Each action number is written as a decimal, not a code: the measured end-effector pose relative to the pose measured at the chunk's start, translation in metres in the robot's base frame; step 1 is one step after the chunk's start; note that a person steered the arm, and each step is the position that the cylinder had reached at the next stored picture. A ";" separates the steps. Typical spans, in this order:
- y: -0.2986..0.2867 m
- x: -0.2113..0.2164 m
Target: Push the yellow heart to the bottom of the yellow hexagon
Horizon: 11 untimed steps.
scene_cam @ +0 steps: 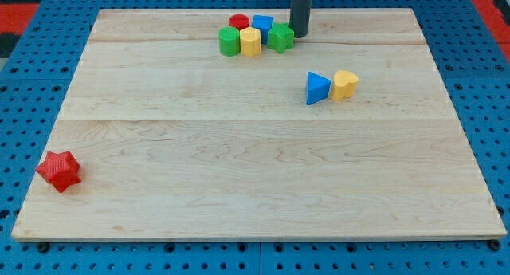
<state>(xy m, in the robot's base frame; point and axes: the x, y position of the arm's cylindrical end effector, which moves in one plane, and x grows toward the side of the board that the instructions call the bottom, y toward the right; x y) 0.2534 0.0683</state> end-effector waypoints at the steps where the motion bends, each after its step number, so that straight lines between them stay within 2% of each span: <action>1: 0.042 0.023; 2: 0.096 0.063; 3: 0.125 0.104; 6: 0.095 0.136; 9: -0.032 0.136; 11: 0.011 0.138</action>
<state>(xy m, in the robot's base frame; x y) 0.3918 0.0792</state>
